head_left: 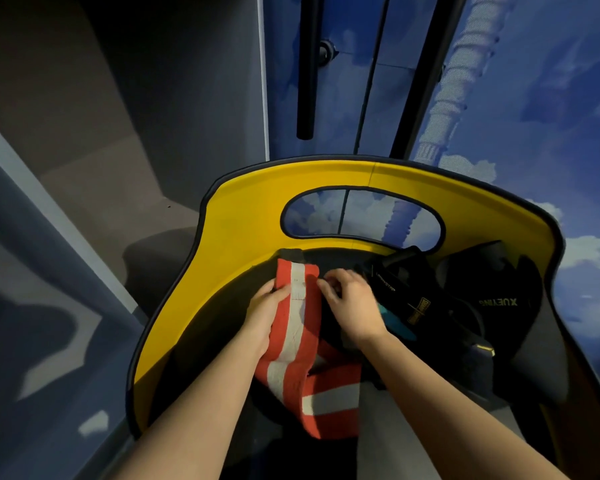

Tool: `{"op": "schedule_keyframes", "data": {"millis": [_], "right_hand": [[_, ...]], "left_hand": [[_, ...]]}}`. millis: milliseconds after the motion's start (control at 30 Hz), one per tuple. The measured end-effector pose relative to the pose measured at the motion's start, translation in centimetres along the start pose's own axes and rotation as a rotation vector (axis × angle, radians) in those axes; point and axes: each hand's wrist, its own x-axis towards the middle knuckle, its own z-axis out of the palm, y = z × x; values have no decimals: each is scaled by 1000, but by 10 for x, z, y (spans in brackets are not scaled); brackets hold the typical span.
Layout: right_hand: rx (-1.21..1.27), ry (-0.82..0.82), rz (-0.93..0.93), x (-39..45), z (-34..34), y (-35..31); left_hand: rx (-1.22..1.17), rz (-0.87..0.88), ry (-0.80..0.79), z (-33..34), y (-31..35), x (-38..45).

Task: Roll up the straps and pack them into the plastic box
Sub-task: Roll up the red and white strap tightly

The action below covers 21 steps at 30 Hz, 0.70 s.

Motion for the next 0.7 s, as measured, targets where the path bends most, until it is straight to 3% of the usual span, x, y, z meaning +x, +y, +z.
{"op": "schedule_keyframes", "data": {"millis": [67,133,267,433,700], "right_hand": [[25,-136,76,9,9,-6],[84,-167,135,14,12,-8],[349,-73,204,15,12,-11],[723,39,231,32,16,-17],[842,71,203,65,30,-11]], "left_hand": [[18,-32,8,2,5,3],[57,11,26,2,5,9],[37,144,34,1,6,16],[100,301,-74,9,9,16],[47,230,-100,2,8,27]]}}
